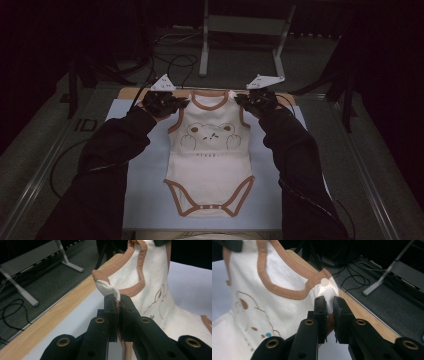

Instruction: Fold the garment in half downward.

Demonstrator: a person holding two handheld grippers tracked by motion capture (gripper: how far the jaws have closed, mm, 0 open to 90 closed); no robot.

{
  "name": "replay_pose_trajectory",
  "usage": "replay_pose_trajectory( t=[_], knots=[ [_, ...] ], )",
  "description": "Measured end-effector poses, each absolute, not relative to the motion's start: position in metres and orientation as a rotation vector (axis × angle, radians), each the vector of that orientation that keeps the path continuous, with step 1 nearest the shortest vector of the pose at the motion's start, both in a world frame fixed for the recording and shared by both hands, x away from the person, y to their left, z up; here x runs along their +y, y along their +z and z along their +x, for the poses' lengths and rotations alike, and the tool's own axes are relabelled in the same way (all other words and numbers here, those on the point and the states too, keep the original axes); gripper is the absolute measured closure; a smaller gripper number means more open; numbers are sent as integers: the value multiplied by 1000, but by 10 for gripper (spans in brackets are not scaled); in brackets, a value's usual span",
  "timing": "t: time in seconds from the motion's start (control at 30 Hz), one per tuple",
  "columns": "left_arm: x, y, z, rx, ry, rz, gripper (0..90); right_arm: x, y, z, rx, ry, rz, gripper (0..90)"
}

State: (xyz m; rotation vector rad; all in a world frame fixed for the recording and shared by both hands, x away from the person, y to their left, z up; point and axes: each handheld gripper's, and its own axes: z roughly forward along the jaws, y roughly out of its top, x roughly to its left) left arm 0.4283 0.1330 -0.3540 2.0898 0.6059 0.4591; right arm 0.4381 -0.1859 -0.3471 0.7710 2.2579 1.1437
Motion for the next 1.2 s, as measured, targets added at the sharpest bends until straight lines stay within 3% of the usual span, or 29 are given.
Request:
replay_pose_trajectory(
  t=[1.2],
  knots=[
    [134,-400,330,432,353,2125,865,-199,-391,320,2356,1208,617,817]
  ],
)
